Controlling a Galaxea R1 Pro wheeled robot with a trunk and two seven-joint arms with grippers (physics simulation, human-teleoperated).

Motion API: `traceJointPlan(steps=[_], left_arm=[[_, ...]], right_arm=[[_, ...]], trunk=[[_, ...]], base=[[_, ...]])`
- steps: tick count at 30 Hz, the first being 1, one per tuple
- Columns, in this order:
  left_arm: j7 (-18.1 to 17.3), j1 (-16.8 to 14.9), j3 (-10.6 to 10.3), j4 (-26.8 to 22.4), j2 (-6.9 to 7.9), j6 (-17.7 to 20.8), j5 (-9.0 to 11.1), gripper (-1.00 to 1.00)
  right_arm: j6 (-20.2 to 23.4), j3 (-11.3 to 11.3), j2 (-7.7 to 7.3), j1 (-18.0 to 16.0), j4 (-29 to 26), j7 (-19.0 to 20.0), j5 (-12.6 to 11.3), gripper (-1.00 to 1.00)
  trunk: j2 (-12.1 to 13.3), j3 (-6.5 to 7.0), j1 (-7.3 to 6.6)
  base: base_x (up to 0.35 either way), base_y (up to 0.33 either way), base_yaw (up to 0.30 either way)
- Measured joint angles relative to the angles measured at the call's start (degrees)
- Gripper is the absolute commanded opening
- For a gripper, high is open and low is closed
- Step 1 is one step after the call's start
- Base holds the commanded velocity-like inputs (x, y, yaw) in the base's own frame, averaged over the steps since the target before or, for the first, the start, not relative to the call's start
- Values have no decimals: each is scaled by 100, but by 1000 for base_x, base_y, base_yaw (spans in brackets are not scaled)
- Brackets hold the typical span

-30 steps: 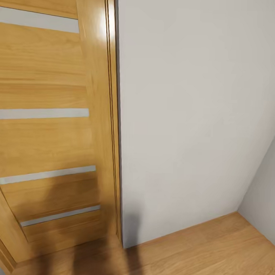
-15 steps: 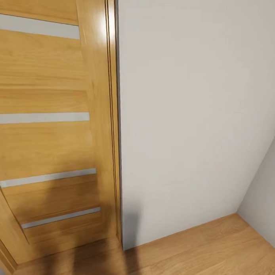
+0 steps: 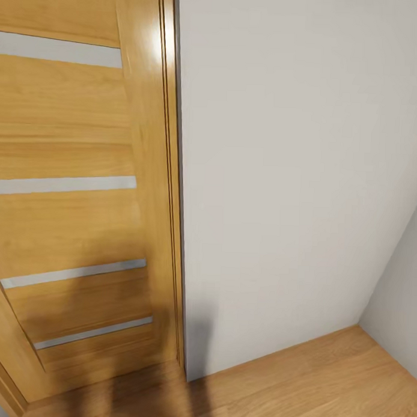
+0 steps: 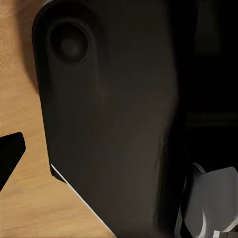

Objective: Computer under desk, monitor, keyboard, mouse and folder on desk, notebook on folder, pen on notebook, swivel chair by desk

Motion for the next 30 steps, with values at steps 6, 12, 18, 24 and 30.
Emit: traceJointPlan(steps=[6,12,18,24,30], left_arm=[[0,-3,0,-177,34,-248,1,100],[-4,-3,2,-288,78,-592,2,100],[-6,-2,2,-394,130,-657,2,100],[0,-4,2,-506,175,-765,13,100],[1,-2,7,-473,178,-2189,206,100]], right_arm=[[-392,7,18,0,-8,1,-3,100],[-505,6,20,-2,-273,2,-3,100],[-539,5,7,-2,-743,1,9,100],[-566,1,-12,-10,-1431,-4,18,100],[-1167,1,-20,-12,-1468,-10,27,100]], trunk=[[241,107,-132],[482,216,-264],[722,323,-396],[963,427,-528],[1125,491,-616]], base=[[0,0,0],[0,0,0],[0,0,5],[0,0,142],[0,0,260]])
